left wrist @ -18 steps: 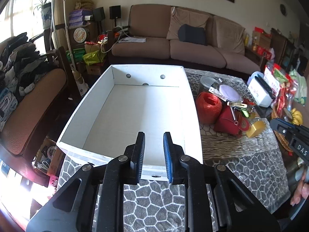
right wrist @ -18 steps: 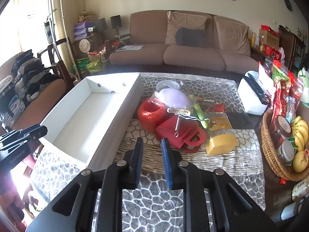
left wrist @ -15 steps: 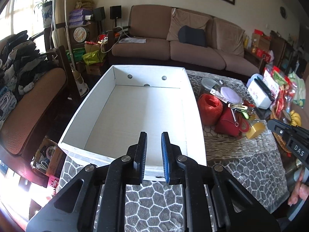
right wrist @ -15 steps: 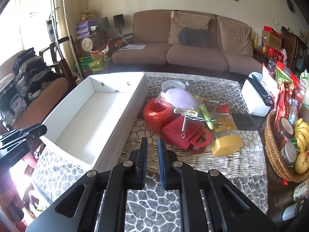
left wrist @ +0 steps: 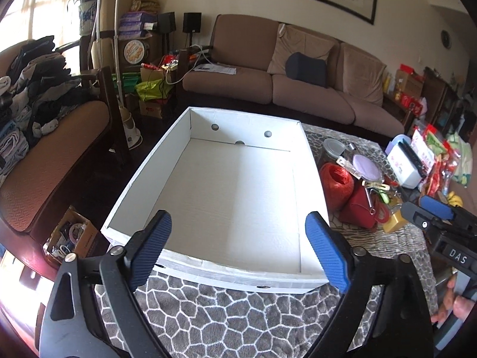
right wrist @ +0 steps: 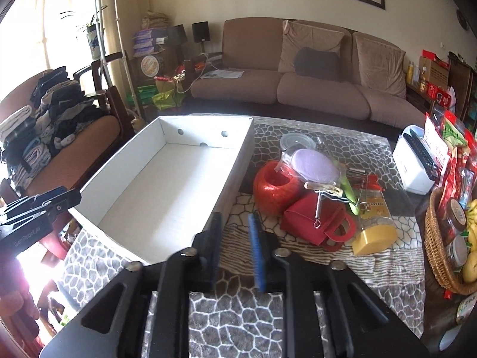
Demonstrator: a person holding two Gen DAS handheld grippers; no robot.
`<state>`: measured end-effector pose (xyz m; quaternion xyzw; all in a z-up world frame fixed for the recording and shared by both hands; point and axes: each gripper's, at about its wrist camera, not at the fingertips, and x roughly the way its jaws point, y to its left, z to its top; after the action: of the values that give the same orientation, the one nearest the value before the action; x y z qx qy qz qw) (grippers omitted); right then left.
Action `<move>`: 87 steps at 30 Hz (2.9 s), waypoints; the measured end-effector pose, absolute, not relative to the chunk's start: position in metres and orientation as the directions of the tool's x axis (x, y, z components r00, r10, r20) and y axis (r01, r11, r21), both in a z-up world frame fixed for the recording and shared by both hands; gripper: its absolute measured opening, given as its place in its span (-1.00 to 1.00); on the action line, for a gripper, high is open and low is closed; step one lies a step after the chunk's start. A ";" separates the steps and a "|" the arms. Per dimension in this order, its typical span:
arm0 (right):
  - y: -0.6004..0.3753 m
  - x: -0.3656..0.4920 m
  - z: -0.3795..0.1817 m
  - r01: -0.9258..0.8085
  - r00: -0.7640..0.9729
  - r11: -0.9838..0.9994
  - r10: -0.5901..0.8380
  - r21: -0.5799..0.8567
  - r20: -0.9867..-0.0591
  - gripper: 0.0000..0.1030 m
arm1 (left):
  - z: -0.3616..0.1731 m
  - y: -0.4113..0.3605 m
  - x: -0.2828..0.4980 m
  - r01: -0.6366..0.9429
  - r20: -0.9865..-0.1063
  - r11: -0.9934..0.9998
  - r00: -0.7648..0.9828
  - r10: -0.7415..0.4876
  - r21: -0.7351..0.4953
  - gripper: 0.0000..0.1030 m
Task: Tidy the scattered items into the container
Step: 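Move the left tool from the white box toward the item pile, then close the left gripper on the bagged lavender sponge and lift it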
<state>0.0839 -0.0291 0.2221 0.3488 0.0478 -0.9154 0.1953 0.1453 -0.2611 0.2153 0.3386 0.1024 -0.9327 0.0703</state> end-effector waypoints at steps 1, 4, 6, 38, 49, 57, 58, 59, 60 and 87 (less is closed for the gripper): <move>-0.026 0.083 0.223 0.385 -0.687 -0.922 -0.324 0.053 -0.650 0.64 | 0.217 -0.259 0.144 0.200 -0.641 -0.970 -0.765 -0.064 -0.142 0.78; -0.013 0.082 0.226 0.360 -0.712 -0.931 -0.318 0.065 -0.626 0.70 | 0.219 -0.247 0.134 0.185 -0.653 -0.973 -0.755 -0.050 -0.139 0.84; -0.005 0.078 0.226 0.346 -0.711 -0.936 -0.309 0.068 -0.631 0.71 | 0.219 -0.237 0.127 0.180 -0.659 -0.975 -0.750 -0.049 -0.131 0.88; 0.189 -0.013 0.187 0.121 -0.715 -0.990 -0.135 0.068 -0.686 1.00 | 0.167 -0.057 -0.015 -0.106 -0.712 -0.985 -0.681 0.172 -0.136 0.96; 0.197 -0.058 0.156 0.169 -0.669 -0.977 -0.212 0.132 -0.712 -0.62 | 0.154 -0.043 -0.069 -0.143 -0.731 -0.980 -0.652 0.199 -0.139 -0.33; 0.213 -0.081 0.155 0.158 -0.660 -0.946 -0.314 0.283 -0.682 0.35 | 0.147 -0.044 -0.085 -0.122 -0.731 -0.967 -0.636 0.248 -0.222 0.71; 0.214 -0.083 0.154 0.158 -0.654 -0.936 -0.337 0.314 -0.677 0.35 | 0.144 -0.044 -0.088 -0.113 -0.736 -0.966 -0.629 0.252 -0.234 0.71; 0.216 -0.086 0.154 0.159 -0.647 -0.926 -0.359 0.342 -0.672 0.35 | 0.142 -0.044 -0.091 -0.101 -0.740 -0.964 -0.622 0.255 -0.247 0.71; 0.216 -0.089 0.153 0.160 -0.641 -0.917 -0.378 0.366 -0.668 0.35 | 0.140 -0.045 -0.094 -0.085 -0.746 -0.962 -0.615 0.256 -0.260 0.72; 0.139 -0.156 0.130 0.283 -0.485 -0.767 -0.633 0.576 -0.603 0.38 | 0.104 -0.088 -0.114 0.032 -0.675 -0.835 -0.607 0.420 -0.549 0.81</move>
<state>-0.1558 0.1392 0.1299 0.4272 -0.2045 -0.8371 0.2737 -0.1137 -0.0879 0.1037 0.4285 0.2636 -0.8568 -0.1131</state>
